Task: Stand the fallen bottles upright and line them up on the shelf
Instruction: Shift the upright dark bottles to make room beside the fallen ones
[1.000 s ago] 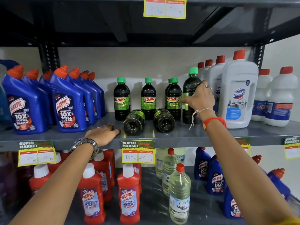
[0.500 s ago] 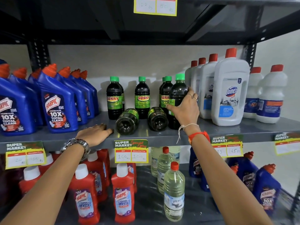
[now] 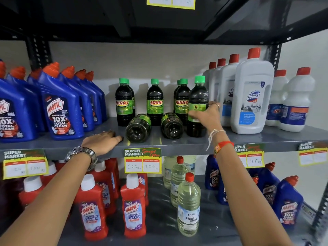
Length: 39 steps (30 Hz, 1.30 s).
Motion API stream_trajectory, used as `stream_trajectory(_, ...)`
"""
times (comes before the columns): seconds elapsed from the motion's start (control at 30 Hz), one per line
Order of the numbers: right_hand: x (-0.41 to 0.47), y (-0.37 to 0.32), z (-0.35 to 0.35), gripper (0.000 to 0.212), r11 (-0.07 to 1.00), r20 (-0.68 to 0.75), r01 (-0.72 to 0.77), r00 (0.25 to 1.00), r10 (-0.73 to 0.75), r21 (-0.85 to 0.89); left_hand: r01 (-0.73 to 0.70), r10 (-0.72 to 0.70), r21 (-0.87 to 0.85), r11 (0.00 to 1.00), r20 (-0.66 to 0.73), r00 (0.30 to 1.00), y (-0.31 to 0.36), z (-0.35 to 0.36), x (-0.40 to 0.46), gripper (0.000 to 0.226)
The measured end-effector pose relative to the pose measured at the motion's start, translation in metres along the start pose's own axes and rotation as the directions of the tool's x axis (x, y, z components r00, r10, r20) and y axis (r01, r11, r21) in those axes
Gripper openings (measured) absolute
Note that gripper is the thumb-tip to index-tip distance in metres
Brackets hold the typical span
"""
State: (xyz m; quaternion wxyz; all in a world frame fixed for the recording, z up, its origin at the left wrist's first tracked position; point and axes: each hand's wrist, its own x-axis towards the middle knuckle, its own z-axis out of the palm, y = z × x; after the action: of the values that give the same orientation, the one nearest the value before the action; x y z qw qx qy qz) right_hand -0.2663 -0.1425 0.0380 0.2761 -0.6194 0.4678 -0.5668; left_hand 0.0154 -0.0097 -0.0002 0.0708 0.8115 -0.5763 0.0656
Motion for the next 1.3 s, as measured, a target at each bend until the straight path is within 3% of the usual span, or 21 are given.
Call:
stream_trajectory(0.07, 0.008, 0.002, -0.005, 0.075, 0.991, 0.099, -0.071, 0.993, 0.059, 0.117, 0.006, -0.006, -0.012, 1.0, 0.003, 1.0, 0.0, 0.0, 0.0, 0.053)
stream_trajectory(0.13, 0.008, 0.004, -0.007, 0.072, 0.99, 0.139, -0.083, 0.988, 0.066, 0.118, 0.024, -0.024, -0.034, 0.999, 0.005, 1.0, 0.002, 0.0, -0.001, 0.054)
stream_trajectory(0.3, -0.009, 0.01, -0.001, 0.109, 0.975, -0.056, 0.035, 0.997, -0.049, -0.221, 0.011, -0.012, -0.035, 0.999, -0.003, 1.0, 0.004, -0.002, -0.004, 0.053)
stream_trajectory(0.43, -0.01, 0.014, 0.0, 0.092, 0.979, -0.124, 0.067, 0.988, -0.093, -0.194, 0.004, -0.005, -0.043, 0.999, -0.009, 1.0, 0.001, 0.0, -0.003, 0.05)
stream_trajectory(0.53, -0.002, 0.013, -0.007, 0.079, 0.995, -0.017, -0.027, 1.0, 0.026, -0.096, -0.023, 0.023, -0.022, 0.999, -0.021, 1.0, -0.002, 0.002, -0.003, 0.047)
stream_trajectory(0.67, 0.003, 0.016, -0.016, 0.081, 0.989, 0.154, -0.113, 0.983, 0.097, 0.096, -0.025, 0.024, -0.015, 1.0, -0.013, 1.0, -0.003, 0.002, -0.002, 0.055)
stream_trajectory(0.73, 0.002, 0.015, -0.015, 0.075, 0.991, 0.156, -0.107, 0.983, 0.093, 0.081, 0.011, -0.012, -0.049, 0.999, -0.019, 1.0, -0.001, 0.002, -0.001, 0.055)
stream_trajectory(0.9, -0.017, 0.005, 0.0, 0.106, 0.964, -0.055, 0.063, 0.995, -0.08, -0.259, -0.013, 0.013, -0.015, 1.0, 0.012, 1.0, -0.001, -0.002, -0.005, 0.076)
stream_trajectory(0.97, -0.022, 0.005, 0.001, 0.096, 0.954, -0.121, 0.082, 0.985, -0.121, -0.289, 0.007, -0.007, -0.031, 1.0, 0.004, 1.0, -0.002, -0.001, -0.005, 0.072)
stream_trajectory(1.07, -0.02, 0.003, -0.003, 0.085, 0.961, -0.089, 0.056, 0.993, -0.083, -0.272, 0.033, -0.034, -0.062, 0.998, -0.016, 0.999, 0.001, 0.002, -0.002, 0.057)
stream_trajectory(1.3, -0.008, 0.003, -0.01, 0.084, 0.993, 0.062, -0.012, 0.998, 0.019, -0.114, 0.029, -0.03, -0.035, 0.999, -0.011, 0.999, 0.001, 0.001, -0.002, 0.063)
